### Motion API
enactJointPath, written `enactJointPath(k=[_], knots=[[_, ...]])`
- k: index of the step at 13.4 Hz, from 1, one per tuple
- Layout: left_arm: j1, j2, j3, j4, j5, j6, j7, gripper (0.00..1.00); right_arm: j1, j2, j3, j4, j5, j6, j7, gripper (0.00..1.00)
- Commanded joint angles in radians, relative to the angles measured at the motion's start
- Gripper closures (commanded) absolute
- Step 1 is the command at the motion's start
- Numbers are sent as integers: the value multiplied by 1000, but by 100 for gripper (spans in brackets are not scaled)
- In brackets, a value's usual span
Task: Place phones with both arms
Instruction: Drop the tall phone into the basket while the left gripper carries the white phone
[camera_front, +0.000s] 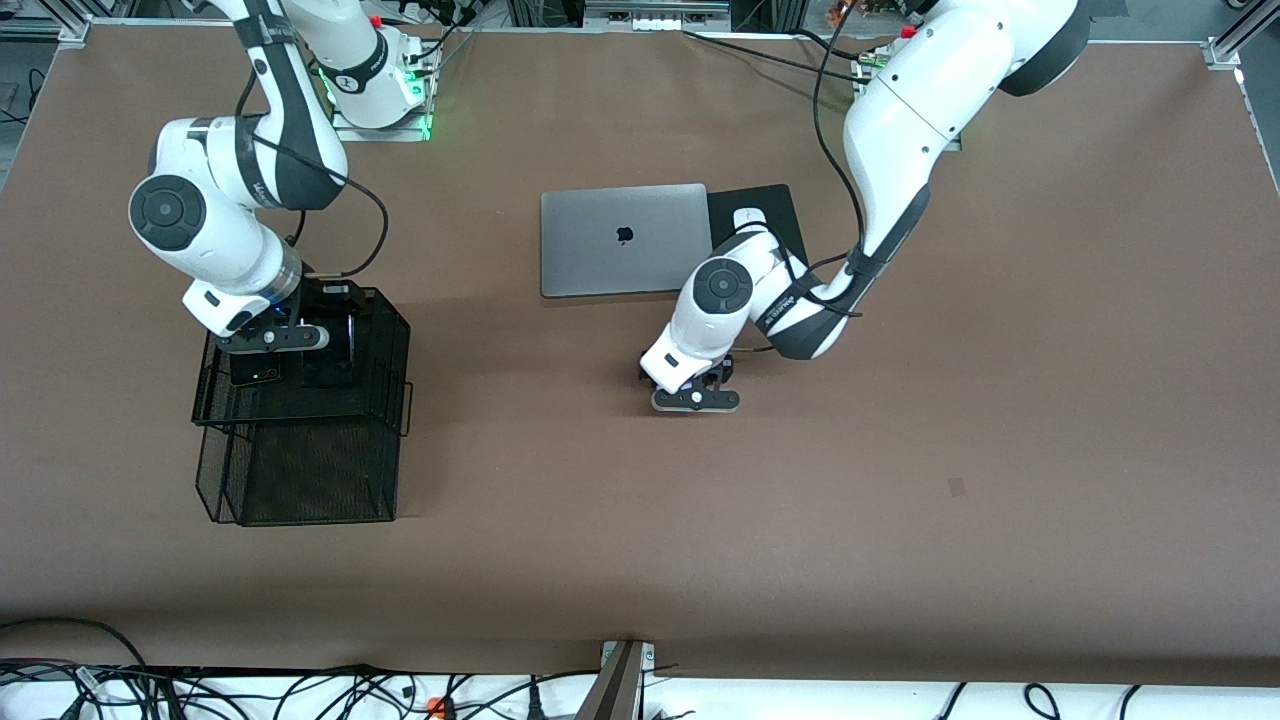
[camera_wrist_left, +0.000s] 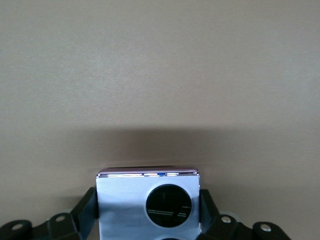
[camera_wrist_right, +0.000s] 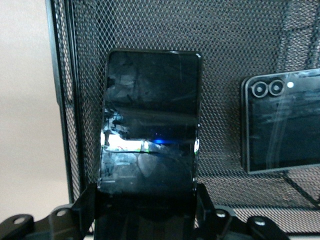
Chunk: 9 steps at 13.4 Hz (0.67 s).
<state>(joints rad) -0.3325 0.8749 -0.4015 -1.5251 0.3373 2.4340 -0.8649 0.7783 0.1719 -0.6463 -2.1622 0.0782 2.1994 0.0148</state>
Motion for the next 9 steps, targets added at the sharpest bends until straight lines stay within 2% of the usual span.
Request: enactJointPath(k=[1, 2, 3, 4, 6, 9], knots=[[-28, 9, 13, 34, -6, 2, -14, 48, -4, 18, -4, 33, 29, 6, -19, 0], [-31, 9, 13, 36, 2, 2, -13, 39, -2, 18, -4, 47, 29, -1, -21, 0], [-34, 9, 13, 36, 2, 2, -13, 17, -2, 15, -4, 62, 28, -7, -22, 0], [-33, 6, 13, 37, 3, 2, -8, 0, -2, 11, -4, 83, 28, -27, -24, 0], [-8, -42, 15, 20, 12, -28, 0, 0, -2, 6, -4, 168, 28, -143, -21, 0], [59, -129, 15, 34, 15, -246, 18, 0, -2, 6, 2, 301, 28, -304, 4, 0]])
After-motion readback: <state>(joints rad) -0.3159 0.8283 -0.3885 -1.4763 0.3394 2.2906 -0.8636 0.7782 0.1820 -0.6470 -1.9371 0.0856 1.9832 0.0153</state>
